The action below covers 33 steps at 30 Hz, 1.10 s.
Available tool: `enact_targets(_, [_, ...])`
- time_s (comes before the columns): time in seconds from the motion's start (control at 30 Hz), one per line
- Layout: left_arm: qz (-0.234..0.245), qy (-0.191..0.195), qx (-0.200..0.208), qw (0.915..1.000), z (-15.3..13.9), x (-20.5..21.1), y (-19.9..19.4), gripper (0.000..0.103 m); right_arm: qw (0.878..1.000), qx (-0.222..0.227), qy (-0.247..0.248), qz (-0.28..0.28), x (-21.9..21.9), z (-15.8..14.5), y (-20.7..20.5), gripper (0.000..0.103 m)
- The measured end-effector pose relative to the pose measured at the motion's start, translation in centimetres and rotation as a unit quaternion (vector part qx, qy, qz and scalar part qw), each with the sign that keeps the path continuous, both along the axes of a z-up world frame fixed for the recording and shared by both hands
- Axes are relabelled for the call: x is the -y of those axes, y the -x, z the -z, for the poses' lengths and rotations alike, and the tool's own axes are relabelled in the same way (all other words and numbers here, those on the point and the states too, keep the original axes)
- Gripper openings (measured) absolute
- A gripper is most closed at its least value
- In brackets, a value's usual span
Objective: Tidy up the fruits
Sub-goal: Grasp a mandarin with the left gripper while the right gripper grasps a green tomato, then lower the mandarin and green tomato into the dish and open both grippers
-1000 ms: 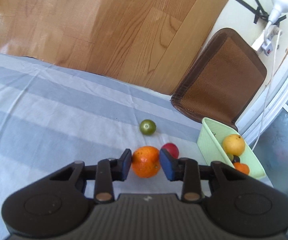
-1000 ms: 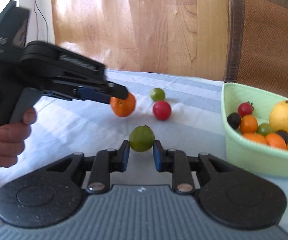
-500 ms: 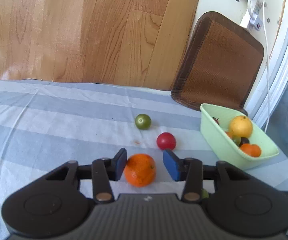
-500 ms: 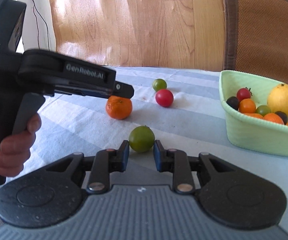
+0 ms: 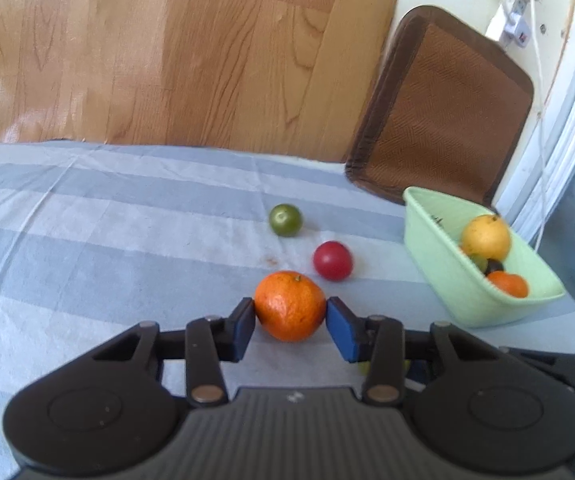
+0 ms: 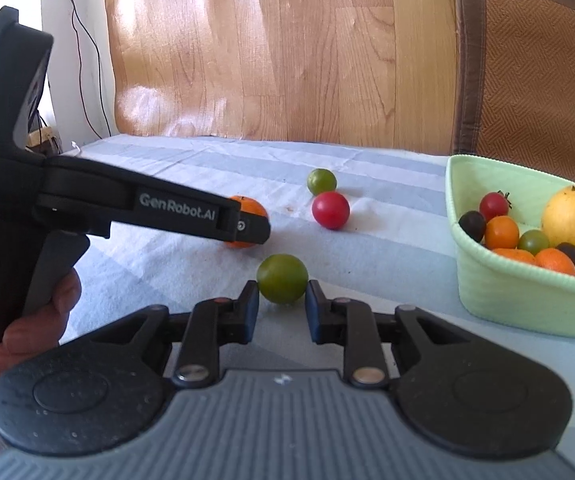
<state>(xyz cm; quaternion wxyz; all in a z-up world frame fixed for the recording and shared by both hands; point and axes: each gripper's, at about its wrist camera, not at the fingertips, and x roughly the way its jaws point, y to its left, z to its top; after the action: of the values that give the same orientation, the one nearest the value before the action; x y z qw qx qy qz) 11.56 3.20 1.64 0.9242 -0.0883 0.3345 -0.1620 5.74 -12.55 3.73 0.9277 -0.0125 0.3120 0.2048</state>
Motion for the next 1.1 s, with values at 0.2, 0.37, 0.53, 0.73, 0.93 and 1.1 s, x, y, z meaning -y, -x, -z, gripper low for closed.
enact_targets(0.2, [0.053,0.031,0.037,0.9975,-4.2,2.8,0.6,0.039,0.997,0.062,-0.038,0.034,3.7,-3.3,1.5,0.027])
enact_targets(0.37, [0.109,0.026,0.048,0.9926,-5.8,8.5,-0.8,0.039,0.987,0.111,-0.031,0.115,8.8,-4.8,1.6,0.028])
enact_targets(0.53, [0.130,-0.001,0.033,0.9910,-4.5,13.9,-2.7,0.040,0.980,0.086,-0.025,0.177,13.1,-3.1,0.3,0.028])
enact_targets(0.73, [0.123,-0.049,0.023,0.9909,-2.9,17.1,-4.3,0.040,0.979,0.066,-0.023,0.193,14.2,-1.6,-1.7,0.029])
enact_targets(0.93, [0.107,-0.067,0.033,0.9914,-2.7,17.3,-4.4,0.047,0.974,0.086,-0.011,0.207,14.3,-1.7,-1.4,0.050])
enact_targets(1.1, [0.087,-0.076,0.060,0.9915,-3.8,16.2,-3.6,0.050,0.969,0.104,-0.031,0.223,15.1,-1.9,-1.0,0.050])
